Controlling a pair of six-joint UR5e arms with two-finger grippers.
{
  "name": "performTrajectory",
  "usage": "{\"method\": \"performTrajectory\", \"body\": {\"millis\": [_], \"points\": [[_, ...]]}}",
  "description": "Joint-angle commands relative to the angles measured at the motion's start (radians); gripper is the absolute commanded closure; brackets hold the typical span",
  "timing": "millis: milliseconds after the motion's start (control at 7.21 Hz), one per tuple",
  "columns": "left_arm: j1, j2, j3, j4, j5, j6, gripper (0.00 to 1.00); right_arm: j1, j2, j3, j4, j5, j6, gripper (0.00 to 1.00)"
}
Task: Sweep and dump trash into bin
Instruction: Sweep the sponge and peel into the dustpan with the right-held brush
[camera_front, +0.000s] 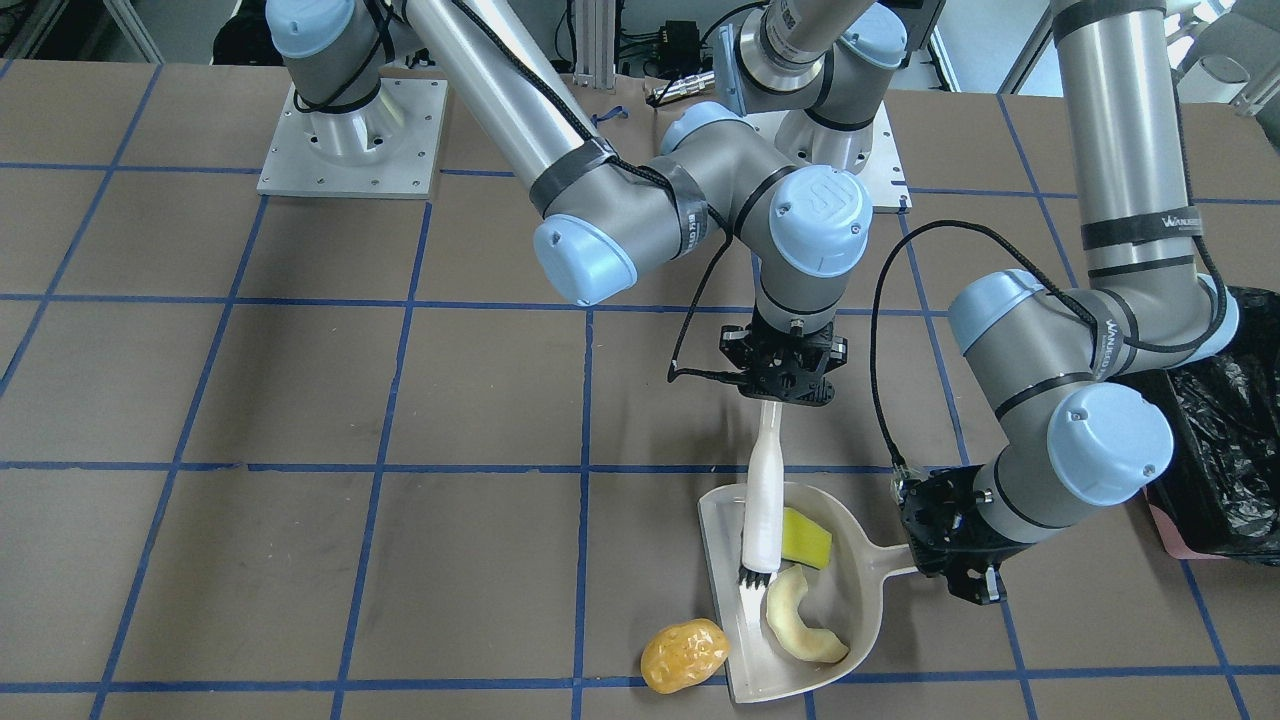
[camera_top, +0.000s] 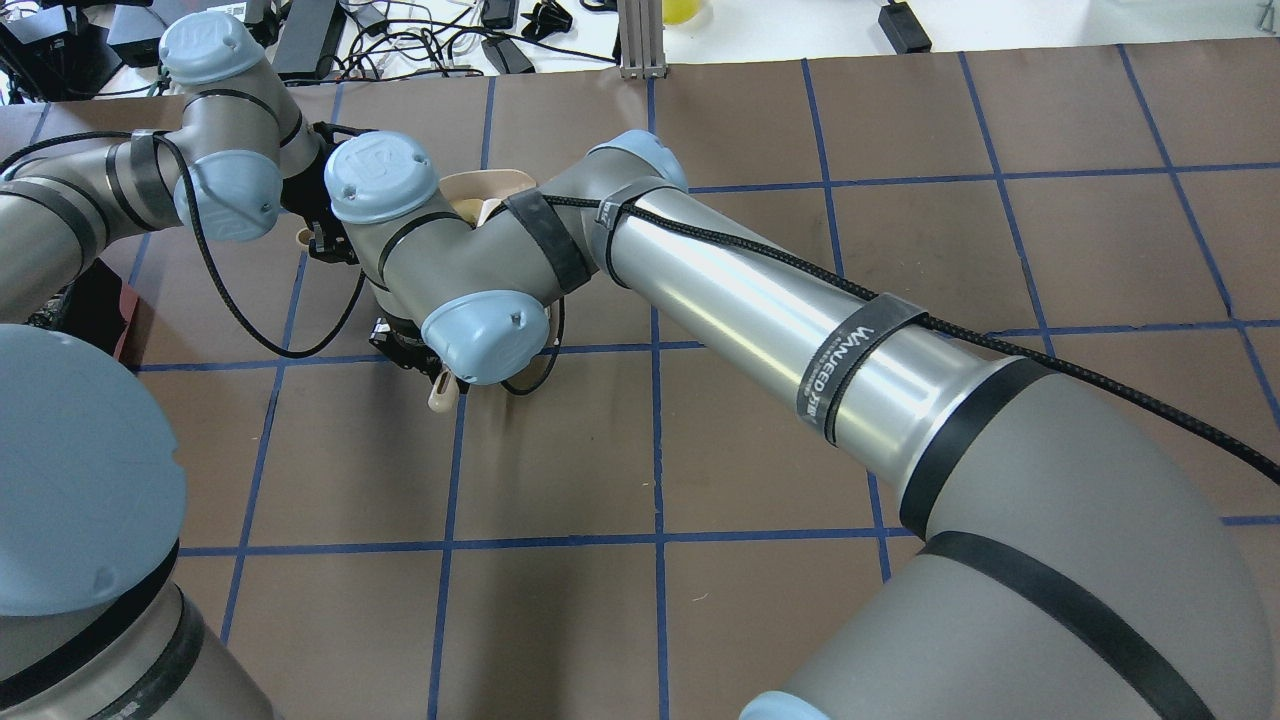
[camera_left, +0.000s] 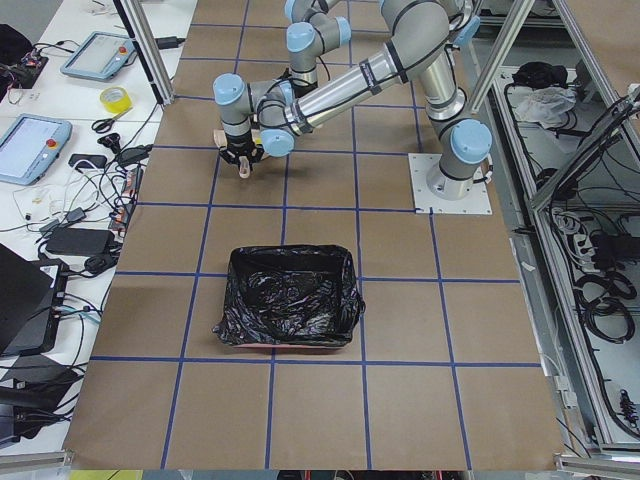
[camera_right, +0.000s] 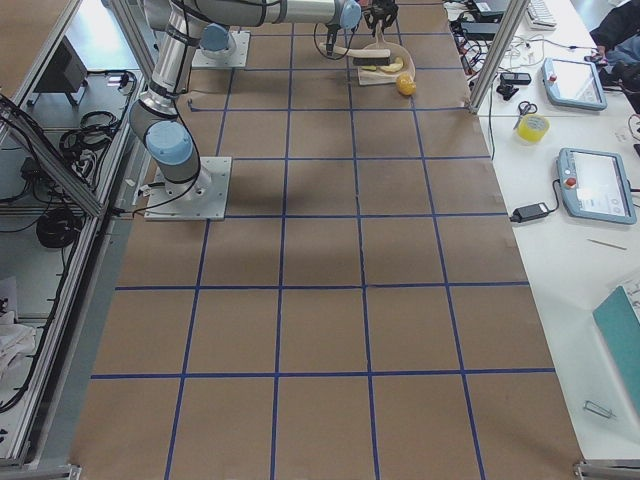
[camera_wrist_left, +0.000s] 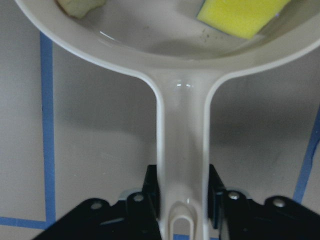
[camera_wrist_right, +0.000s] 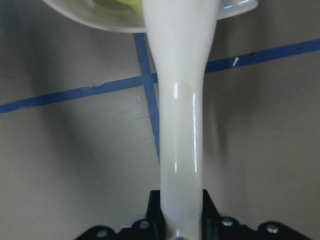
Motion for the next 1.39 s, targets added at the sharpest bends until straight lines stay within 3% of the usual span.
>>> {"method": "performTrajectory", "body": {"millis": [0,694,1249], "points": [[0.000,0.000,0.008,-0.001,0.011,0.001,0.91,-0.065,-0.063,0.019,0.133,-0.044,-0.025,1.00],[0.000,-0.002,0.007,-0.001,0.011,0.001,0.91,-0.228,-0.055,0.027,0.131,-0.121,-0.315,1.00],[0.000,-0.002,0.007,-0.001,0.011,0.001,0.91,-0.261,0.055,-0.034,0.072,-0.130,-0.413,1.00]]}}
